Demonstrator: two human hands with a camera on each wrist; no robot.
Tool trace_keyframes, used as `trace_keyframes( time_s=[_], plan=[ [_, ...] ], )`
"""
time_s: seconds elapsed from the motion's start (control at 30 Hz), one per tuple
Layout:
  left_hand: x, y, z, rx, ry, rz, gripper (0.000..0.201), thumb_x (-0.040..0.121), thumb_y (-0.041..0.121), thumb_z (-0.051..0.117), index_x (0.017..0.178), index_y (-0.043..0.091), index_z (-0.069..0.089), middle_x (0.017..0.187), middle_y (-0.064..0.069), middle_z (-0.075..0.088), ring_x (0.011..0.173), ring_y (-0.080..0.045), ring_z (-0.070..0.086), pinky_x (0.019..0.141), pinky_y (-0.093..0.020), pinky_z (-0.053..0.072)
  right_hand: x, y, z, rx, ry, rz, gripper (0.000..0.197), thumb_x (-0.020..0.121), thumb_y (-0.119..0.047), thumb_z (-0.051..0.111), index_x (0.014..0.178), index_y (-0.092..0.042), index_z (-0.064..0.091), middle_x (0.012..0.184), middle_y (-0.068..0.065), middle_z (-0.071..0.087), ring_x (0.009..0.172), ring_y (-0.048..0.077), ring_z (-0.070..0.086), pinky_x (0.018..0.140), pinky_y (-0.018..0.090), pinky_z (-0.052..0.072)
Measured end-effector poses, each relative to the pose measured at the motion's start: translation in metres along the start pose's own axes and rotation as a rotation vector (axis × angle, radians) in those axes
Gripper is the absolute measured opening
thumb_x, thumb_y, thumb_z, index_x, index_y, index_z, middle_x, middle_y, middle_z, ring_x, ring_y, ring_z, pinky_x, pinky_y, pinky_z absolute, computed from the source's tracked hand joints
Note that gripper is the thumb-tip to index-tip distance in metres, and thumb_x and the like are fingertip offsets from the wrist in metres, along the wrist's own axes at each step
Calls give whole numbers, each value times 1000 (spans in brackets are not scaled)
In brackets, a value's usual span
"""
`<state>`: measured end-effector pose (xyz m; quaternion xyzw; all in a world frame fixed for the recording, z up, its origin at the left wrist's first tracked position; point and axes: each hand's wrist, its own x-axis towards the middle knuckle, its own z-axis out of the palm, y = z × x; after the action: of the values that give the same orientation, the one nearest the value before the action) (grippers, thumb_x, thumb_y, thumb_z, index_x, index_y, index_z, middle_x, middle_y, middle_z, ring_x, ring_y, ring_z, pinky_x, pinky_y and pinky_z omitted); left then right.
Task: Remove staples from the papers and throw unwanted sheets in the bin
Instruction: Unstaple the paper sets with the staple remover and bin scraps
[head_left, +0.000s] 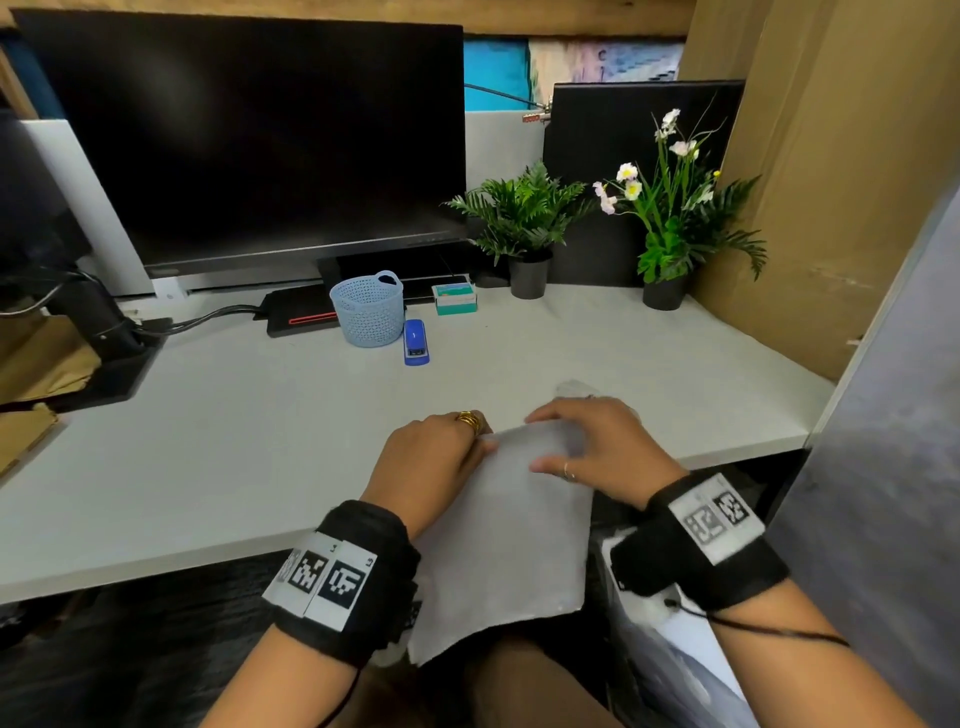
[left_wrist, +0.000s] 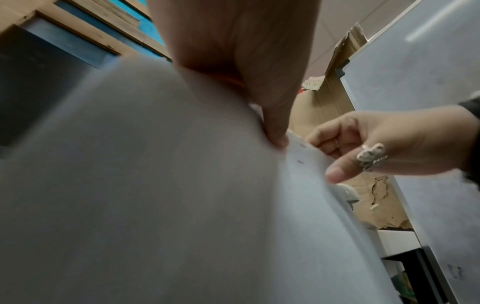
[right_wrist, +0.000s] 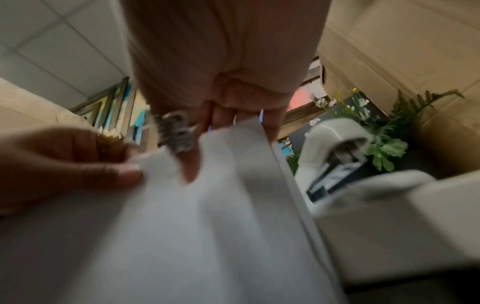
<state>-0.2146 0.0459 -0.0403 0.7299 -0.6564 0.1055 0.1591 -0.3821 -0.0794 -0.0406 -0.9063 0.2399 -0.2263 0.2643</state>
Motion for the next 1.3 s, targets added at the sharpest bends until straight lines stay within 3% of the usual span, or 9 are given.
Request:
trace_keyframes(
  time_s=[0.07,0.2,0.3,0.43,0.7,1.0,1.1,1.2,1.3],
  plan=[
    [-2,0,-1,-84,80,52,30,98,40,40,102,21,63,99,3,67,87,-21,63,67,-27,42,-9,10,11,55,154,-4,22,78,-4,70,93,-19,73,89,-13,68,86,-7,59,82,3,38],
    [-10,1,2,-157,124,194,33,88,36,45,84,19,73,82,7,71,68,-15,67,56,-22,52,-22,24,29,230,440,-162,27,68,20,66,73,-6,75,79,-8,70,82,-13,60,78,4,44],
    [-15,6,2,-220,106,196,22,82,32,56,85,20,74,84,8,71,72,-12,67,62,-16,50,-29,27,35,260,539,-315,24,67,17,64,69,-4,74,86,-5,70,87,-1,61,81,12,46],
    [-17,16,3,-461,112,-44,31,88,42,51,97,20,71,95,7,70,87,-10,59,73,-17,39,-32,26,36,185,683,-415,24,68,18,62,69,-3,74,88,5,69,88,15,61,82,24,48],
    [-22,17,11,-242,355,306,24,88,25,53,92,12,72,85,0,71,66,-16,65,53,-26,47,-37,17,23,103,735,-465,25,65,16,67,65,-8,74,85,1,71,84,19,62,78,29,50],
    [-16,20,17,-195,360,375,23,88,23,55,93,9,73,85,-2,69,66,-17,62,54,-26,47,-39,26,20,79,710,-445,34,55,23,66,60,-10,73,83,-4,71,83,18,62,76,35,47],
    [-13,25,17,-339,224,265,21,88,26,55,93,15,72,87,4,69,74,-10,60,63,-21,45,-45,23,15,30,654,-346,32,60,12,52,64,-12,72,80,-8,70,79,13,62,72,32,48],
    [-9,39,24,-468,2,105,17,94,23,54,97,20,70,97,8,67,87,-5,56,74,-14,40,-57,10,-3,-393,308,-58,29,77,-19,46,91,-28,69,87,-9,70,82,17,65,64,28,47],
    [4,57,34,-346,-4,236,9,88,15,63,92,18,71,92,4,68,80,-7,57,66,-17,45,-70,22,-17,-583,-64,154,37,91,-22,46,121,-40,58,107,-2,66,103,22,59,76,28,42]
  ],
)
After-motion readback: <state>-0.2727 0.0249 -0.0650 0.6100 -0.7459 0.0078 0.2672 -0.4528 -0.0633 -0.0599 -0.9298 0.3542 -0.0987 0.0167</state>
